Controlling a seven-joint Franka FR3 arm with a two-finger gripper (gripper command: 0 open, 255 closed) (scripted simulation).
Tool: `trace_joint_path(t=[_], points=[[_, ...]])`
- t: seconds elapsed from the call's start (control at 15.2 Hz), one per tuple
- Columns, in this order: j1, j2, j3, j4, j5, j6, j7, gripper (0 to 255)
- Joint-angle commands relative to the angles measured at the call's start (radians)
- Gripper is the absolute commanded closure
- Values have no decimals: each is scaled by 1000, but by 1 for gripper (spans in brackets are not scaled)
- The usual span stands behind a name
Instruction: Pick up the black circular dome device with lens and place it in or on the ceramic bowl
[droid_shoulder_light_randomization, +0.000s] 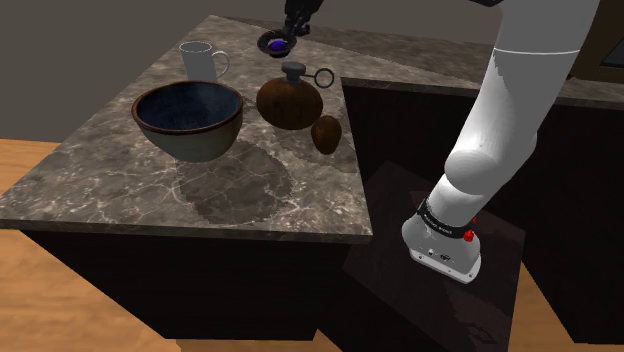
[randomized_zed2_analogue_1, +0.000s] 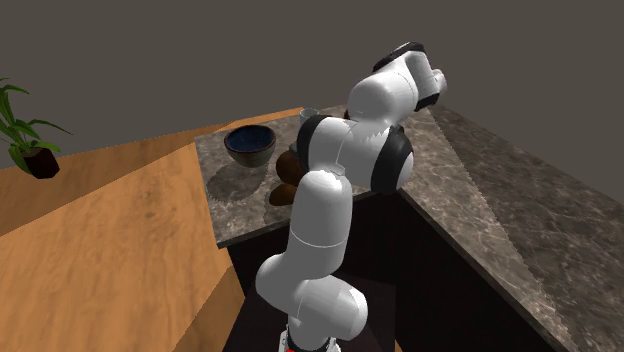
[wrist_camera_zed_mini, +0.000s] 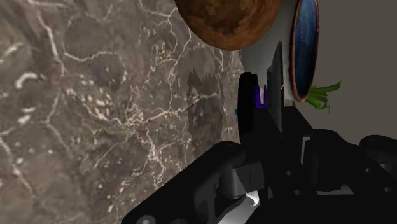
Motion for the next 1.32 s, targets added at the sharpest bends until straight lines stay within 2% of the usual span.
trace_joint_path(t=[0.0,0.66,1.25], points=[[-2,-4,0,17,4,-14,16,255],[-14,-3,0,130,35,-91,104,255],[119,-181,89,-92,63,112,203,255]])
